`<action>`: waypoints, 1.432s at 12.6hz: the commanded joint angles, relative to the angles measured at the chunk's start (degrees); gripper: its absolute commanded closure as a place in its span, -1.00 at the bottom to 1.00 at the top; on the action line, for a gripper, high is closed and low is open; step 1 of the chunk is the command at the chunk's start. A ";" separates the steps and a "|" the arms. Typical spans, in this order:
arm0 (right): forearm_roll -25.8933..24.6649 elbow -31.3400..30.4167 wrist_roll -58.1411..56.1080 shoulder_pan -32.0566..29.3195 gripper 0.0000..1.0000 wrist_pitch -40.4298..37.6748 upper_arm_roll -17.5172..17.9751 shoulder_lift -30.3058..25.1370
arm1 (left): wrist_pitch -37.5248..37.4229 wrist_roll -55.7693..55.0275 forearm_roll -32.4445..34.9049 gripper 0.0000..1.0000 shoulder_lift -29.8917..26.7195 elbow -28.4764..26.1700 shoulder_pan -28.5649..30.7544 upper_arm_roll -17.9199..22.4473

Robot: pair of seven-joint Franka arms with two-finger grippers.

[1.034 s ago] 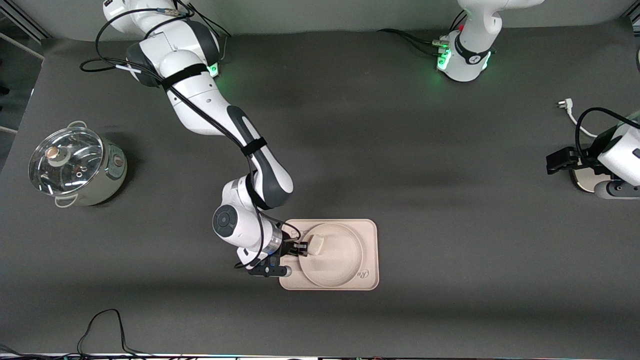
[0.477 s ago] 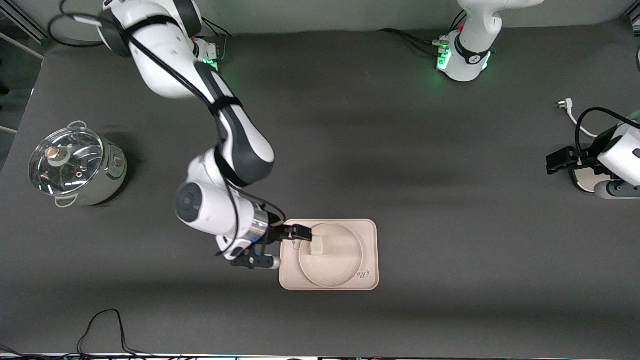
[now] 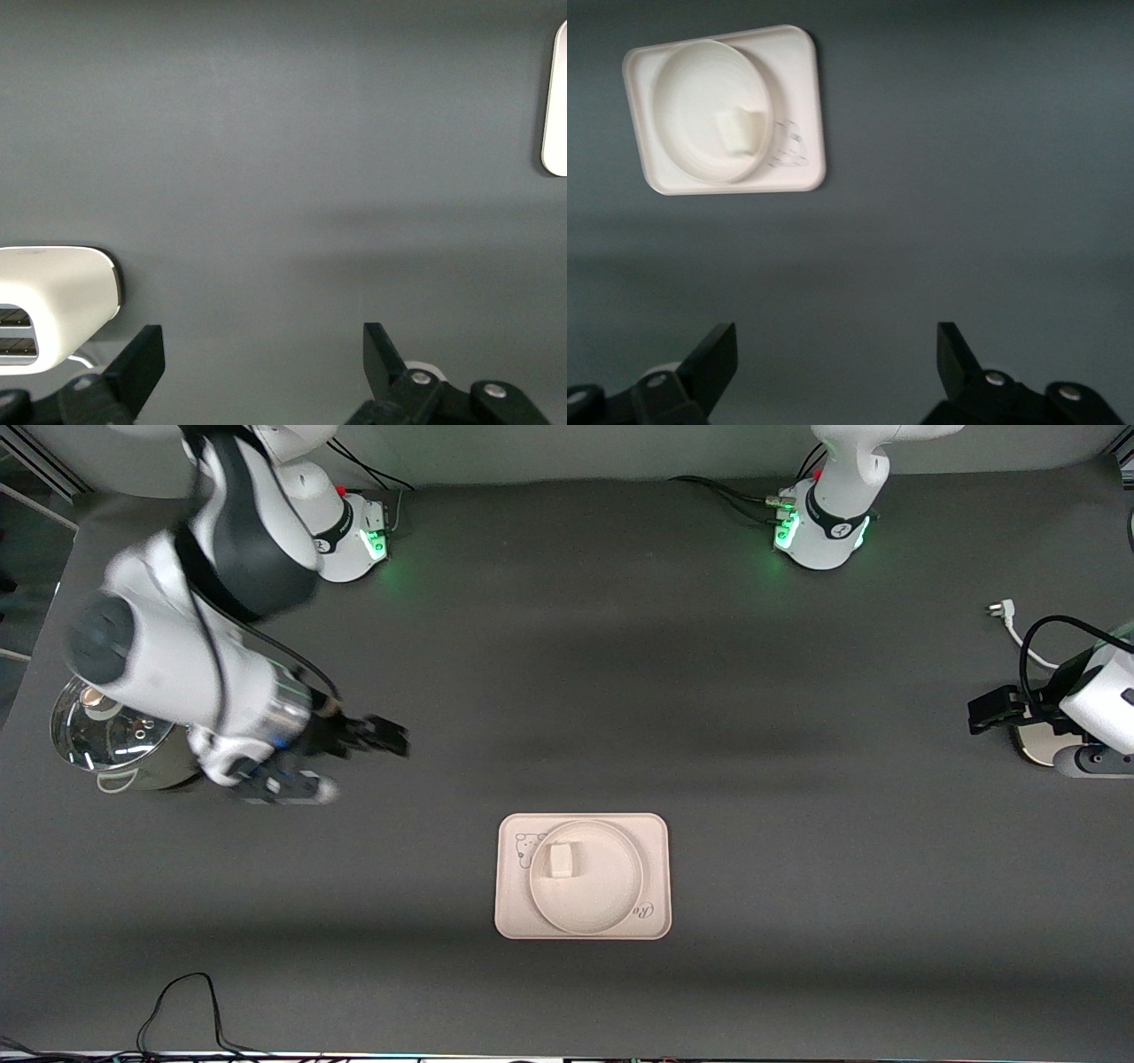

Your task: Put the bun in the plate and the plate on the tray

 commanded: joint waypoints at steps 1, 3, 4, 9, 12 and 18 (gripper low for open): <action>-6.51 -8.63 -5.68 -5.49 -1.00 -3.96 1.43 -11.04 | 0.01 0.81 -0.18 -1.00 -0.17 0.57 -0.73 0.80; -10.56 -7.85 -11.40 -9.80 -1.00 -6.96 1.43 -12.63 | 0.10 0.81 -0.27 -1.00 -0.17 0.66 -0.56 0.80; -12.05 -6.97 -13.60 -10.51 -1.00 -7.93 1.08 -12.90 | 0.19 0.81 -0.36 -1.00 -0.17 0.66 -0.56 0.80; -16.99 -2.04 -18.35 -10.61 -1.00 -8.64 -3.39 -12.20 | 0.19 0.81 -0.36 -1.00 -0.17 0.66 -0.56 0.80; -16.90 -2.39 -18.63 -10.52 -1.00 -8.99 -4.55 -12.02 | 0.01 0.81 -0.36 -1.00 -0.17 0.66 -0.56 0.80; -16.02 -2.30 -18.10 -10.61 -1.00 -9.79 -4.81 -11.93 | 0.01 0.81 -0.53 -1.00 -0.17 0.66 -0.47 0.80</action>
